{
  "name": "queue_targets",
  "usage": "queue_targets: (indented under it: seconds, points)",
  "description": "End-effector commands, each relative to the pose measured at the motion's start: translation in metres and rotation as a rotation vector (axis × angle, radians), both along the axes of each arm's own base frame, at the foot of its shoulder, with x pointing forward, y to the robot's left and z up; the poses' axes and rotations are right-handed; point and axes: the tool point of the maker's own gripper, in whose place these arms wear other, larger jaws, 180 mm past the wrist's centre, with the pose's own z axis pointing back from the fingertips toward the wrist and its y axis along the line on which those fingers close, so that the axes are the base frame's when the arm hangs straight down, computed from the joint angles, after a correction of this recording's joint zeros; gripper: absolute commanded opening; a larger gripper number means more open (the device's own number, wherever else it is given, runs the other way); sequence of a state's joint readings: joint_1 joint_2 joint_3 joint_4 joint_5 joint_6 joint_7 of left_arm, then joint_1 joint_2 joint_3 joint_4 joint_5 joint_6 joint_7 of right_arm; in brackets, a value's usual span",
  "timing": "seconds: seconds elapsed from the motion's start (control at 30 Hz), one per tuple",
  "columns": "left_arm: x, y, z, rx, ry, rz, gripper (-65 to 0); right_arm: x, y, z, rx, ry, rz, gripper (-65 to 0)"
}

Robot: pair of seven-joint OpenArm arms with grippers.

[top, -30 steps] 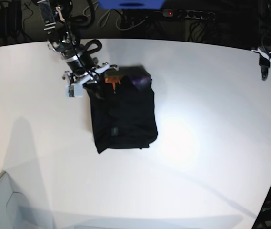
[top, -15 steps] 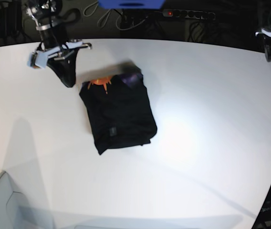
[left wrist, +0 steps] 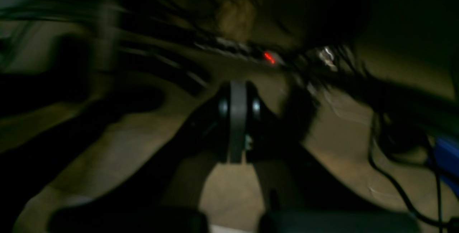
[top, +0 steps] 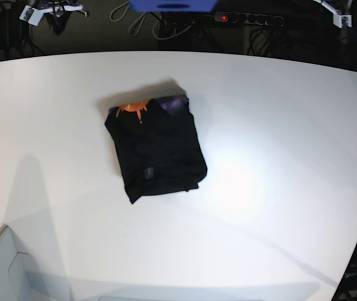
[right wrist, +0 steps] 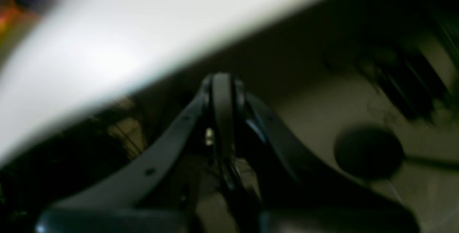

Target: Layout the t-shirt on the table in an organized manner, then fold the t-shirt properly

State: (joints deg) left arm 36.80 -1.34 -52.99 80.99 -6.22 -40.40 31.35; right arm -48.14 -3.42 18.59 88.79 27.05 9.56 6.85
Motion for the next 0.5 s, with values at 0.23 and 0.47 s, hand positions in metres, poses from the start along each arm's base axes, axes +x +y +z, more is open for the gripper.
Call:
queue_targets:
  seconds: [0.23,0.47]
  points:
    - [0.035,-0.045,-0.075,-0.211,-0.045,0.009,-65.0,-0.037,0.005,-0.088,0.089,0.186,-0.065,-65.0]
    - [0.051,-0.106,-0.136,-0.389,-0.067,0.095,-65.0,-0.063,0.021,-0.153,0.073,0.303,-0.038,-65.0]
